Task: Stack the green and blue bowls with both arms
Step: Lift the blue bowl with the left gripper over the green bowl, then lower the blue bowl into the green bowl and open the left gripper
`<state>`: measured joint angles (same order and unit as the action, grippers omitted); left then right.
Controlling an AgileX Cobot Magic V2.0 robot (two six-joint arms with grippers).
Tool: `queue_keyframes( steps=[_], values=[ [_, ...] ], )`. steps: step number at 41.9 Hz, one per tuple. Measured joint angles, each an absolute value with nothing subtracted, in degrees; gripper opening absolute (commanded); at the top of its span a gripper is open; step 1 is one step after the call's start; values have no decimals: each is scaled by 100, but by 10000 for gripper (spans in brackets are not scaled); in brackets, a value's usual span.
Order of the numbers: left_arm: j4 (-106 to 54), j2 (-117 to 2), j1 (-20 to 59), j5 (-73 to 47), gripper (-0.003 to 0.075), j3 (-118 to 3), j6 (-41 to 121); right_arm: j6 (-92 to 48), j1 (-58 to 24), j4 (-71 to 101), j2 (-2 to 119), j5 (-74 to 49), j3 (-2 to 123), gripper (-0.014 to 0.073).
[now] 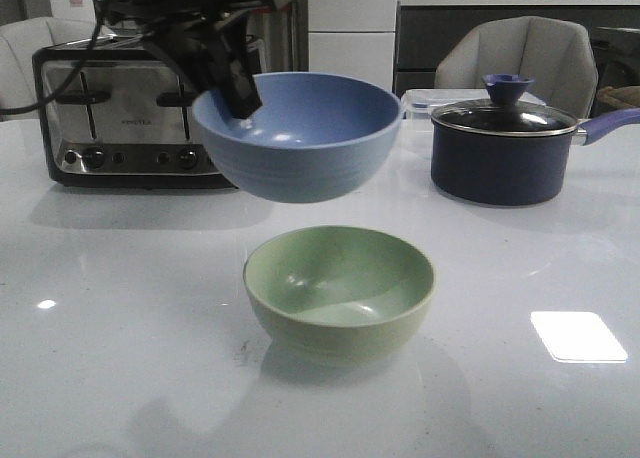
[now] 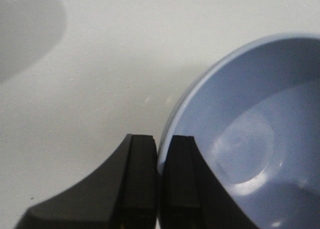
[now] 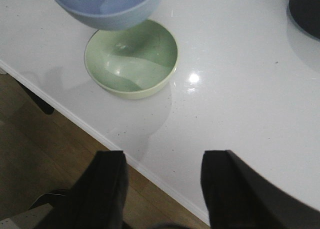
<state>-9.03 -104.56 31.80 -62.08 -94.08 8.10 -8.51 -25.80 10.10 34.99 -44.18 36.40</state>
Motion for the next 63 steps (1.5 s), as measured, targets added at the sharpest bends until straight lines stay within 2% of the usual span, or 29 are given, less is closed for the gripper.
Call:
queue_keyframes(
  steps=[21, 26, 33, 36, 47, 63],
  values=[
    [-1023, -11384, 3578, -5907, 111, -9422, 832, -851, -2580, 1010, 3499, -4418, 3640, 447],
    [-1023, -11532, 3578, -5898, 200, -9422, 832, -851, -2580, 1010, 3499, -4418, 3640, 447],
    [-1012, -11627, 3578, -5871, 410, -9422, 832, -851, -2580, 1010, 3499, -4418, 3640, 447],
    [-1012, -11627, 3578, -5871, 451, -9422, 832, -851, -2580, 1010, 3499, -4418, 3640, 447],
    [-745, -11402, 3578, -5905, 455, -9422, 832, -851, -2580, 1010, 3499, -4418, 3640, 447],
    [-533, -9367, 3578, -5944, 455, -9060, 832, -851, -2580, 1010, 3499, -4418, 3640, 447]
  ],
)
